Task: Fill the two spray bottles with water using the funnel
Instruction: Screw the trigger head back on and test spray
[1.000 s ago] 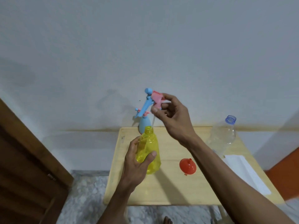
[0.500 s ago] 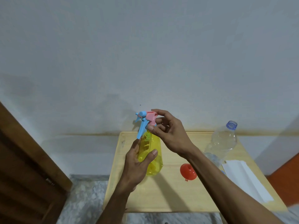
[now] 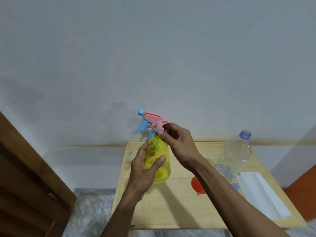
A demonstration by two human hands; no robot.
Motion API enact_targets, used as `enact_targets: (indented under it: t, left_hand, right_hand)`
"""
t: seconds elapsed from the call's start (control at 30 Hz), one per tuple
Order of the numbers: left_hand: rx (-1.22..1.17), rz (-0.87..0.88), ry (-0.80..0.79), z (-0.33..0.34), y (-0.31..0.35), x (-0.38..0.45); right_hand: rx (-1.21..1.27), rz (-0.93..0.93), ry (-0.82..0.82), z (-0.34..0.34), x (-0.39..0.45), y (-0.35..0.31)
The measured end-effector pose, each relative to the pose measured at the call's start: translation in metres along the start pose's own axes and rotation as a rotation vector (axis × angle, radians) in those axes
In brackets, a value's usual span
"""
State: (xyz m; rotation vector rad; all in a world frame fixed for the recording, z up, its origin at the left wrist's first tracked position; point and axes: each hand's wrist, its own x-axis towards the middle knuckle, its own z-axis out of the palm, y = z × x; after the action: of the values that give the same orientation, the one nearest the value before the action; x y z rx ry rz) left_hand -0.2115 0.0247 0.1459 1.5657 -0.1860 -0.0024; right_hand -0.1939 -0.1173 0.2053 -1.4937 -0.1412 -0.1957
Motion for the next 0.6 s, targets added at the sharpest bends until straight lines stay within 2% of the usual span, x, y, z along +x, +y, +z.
enact_targets:
  t: [0.6]
  left_hand:
    - [-0.113, 0.001, -0.036, 0.004, 0.008, 0.007]
  right_hand:
    - [0.082, 0.053, 0.096, 0.011, -0.002, 0.002]
